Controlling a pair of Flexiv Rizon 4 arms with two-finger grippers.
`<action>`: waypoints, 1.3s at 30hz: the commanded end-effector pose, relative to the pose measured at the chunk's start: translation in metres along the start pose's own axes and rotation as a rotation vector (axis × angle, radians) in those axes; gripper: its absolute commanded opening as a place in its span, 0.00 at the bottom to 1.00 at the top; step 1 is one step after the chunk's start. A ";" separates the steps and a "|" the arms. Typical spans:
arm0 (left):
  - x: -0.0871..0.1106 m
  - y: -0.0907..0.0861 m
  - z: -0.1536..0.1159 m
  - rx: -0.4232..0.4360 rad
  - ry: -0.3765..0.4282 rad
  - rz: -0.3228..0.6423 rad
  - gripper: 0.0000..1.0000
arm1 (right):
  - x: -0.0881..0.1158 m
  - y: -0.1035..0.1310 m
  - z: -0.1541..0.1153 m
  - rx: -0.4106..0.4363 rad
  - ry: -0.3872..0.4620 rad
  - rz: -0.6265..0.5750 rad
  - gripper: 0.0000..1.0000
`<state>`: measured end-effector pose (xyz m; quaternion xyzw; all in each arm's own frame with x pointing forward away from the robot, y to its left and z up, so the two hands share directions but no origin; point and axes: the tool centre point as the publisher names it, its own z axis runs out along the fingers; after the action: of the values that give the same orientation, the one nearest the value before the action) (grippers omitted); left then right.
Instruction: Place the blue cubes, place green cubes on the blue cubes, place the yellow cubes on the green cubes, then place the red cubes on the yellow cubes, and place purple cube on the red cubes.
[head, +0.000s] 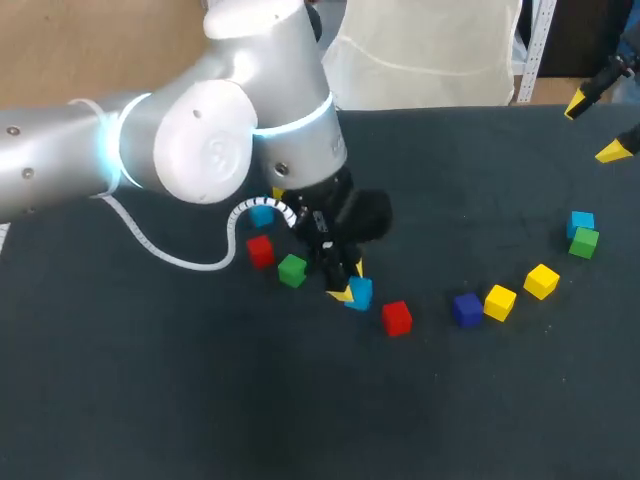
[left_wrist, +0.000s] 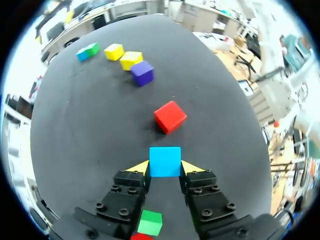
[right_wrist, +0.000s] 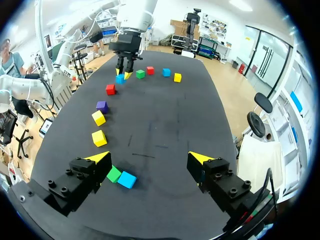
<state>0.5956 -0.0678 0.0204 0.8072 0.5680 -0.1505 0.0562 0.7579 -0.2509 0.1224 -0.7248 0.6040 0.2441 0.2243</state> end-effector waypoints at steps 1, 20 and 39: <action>-0.003 0.011 -0.009 -0.009 0.026 -0.057 0.00 | 0.000 0.000 0.000 0.001 -0.001 -0.001 1.00; 0.000 0.069 -0.022 -0.027 0.051 -0.289 0.00 | 0.000 0.000 0.000 0.001 -0.001 -0.001 1.00; 0.022 0.090 -0.005 -0.021 0.046 -0.339 0.00 | 0.000 0.000 0.000 0.001 -0.001 -0.001 1.00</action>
<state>0.6824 -0.0791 0.0129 0.7018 0.6999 -0.1295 0.0290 0.7579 -0.2509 0.1224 -0.7247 0.6040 0.2441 0.2243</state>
